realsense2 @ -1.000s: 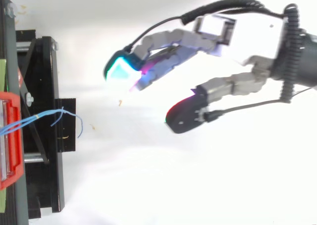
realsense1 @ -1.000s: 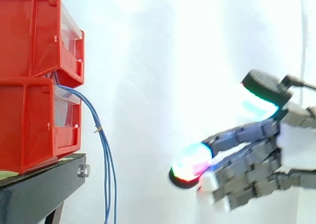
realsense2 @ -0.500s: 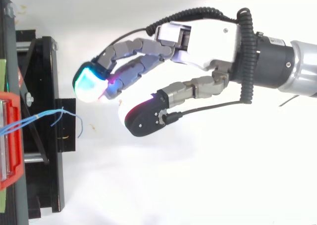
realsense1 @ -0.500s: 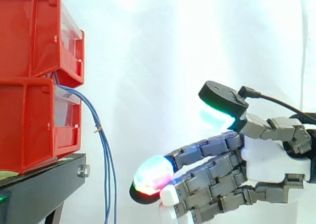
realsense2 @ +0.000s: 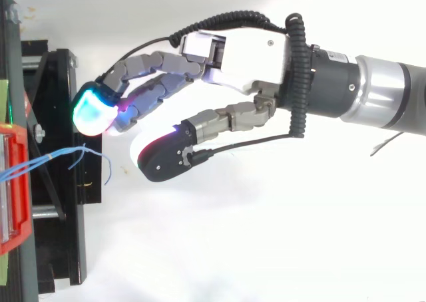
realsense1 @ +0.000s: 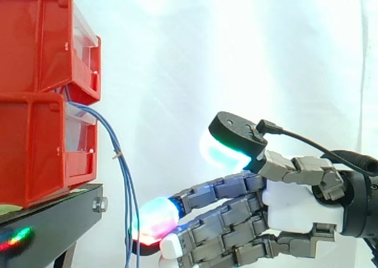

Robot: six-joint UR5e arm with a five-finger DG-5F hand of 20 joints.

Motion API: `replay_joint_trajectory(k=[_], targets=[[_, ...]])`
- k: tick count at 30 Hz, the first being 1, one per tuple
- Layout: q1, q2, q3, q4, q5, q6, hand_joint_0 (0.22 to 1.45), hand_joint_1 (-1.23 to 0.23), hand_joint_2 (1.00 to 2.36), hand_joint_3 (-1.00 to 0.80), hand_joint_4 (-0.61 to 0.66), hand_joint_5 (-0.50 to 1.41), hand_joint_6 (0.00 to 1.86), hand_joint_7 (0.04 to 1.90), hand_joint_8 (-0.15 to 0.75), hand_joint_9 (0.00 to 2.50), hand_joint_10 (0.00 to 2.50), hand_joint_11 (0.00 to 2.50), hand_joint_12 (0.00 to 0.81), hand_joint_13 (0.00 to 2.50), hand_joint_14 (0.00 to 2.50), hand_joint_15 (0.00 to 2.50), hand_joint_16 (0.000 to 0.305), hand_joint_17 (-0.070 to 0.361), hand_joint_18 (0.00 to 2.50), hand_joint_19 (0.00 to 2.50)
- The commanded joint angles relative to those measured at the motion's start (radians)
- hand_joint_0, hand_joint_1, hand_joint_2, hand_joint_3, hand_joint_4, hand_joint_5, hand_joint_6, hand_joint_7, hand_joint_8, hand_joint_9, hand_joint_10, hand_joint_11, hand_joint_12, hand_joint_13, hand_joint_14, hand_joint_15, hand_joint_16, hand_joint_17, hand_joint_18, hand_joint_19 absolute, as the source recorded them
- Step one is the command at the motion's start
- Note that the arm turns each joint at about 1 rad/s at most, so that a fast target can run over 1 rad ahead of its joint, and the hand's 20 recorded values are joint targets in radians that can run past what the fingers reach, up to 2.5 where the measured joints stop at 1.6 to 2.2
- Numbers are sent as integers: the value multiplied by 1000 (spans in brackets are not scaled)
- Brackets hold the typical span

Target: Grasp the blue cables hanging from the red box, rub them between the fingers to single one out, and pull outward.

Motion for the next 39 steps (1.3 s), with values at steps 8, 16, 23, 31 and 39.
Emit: replay_joint_trajectory(k=[8,16,23,31,39], targets=[[5,-28,27,52,-3,-42,494,-586,1000,-500,278,-173,502,714,290,784,4,96,351,691,8,205,42,95,511,269],[6,-84,81,83,-20,-25,494,-585,1000,-500,274,-172,502,713,291,779,3,92,349,690,8,212,42,95,509,283],[8,-86,81,87,-15,-27,492,-587,1000,-500,269,-173,502,714,287,759,3,87,354,678,10,222,46,104,526,332],[-7,-86,81,84,-21,-24,472,-602,1000,-500,253,-177,502,713,276,620,2,85,378,591,10,229,54,121,500,362],[-14,-86,81,87,-23,-22,438,-651,1000,-500,216,-200,502,746,284,402,6,204,409,391,8,232,69,155,416,331]])
